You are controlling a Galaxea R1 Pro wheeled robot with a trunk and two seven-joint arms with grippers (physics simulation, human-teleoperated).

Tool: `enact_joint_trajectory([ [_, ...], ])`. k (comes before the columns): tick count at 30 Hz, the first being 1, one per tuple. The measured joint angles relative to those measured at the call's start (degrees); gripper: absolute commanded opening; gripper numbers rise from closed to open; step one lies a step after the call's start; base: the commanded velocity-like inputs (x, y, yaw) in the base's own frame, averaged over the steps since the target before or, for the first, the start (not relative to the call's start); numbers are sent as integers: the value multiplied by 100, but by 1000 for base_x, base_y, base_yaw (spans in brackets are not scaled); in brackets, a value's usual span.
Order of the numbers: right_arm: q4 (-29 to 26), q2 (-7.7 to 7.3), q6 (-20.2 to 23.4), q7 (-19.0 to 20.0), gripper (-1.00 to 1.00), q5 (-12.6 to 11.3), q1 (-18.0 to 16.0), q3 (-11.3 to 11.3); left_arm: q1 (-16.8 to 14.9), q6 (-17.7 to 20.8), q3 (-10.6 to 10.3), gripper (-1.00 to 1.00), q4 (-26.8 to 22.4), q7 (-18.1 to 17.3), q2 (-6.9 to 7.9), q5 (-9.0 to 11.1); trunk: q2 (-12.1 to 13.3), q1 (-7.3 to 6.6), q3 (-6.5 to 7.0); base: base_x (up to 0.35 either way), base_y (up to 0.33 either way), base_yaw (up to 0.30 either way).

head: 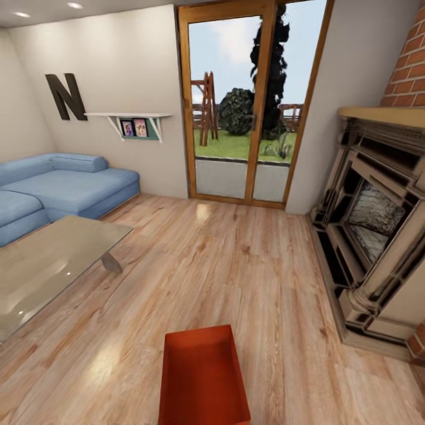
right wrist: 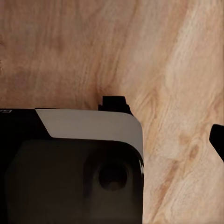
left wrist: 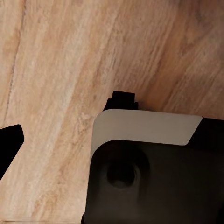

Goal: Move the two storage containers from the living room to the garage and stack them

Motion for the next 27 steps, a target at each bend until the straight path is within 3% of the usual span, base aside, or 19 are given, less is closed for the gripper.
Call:
enact_joint_trajectory([
  [13,0,0,0,0,100,-3,0,0,0,0,1,100,2,0,8,9,0,0,-78,0,0,214],
  [22,0,0,-2,0,100,-2,1,0,-1,0,0,100,2,0,4,8,0,0,-90,3,0,33],
  [27,0,0,-2,0,100,0,1,0,0,0,5,100,7,1,6,9,0,-3,-91,186,0,1],
])
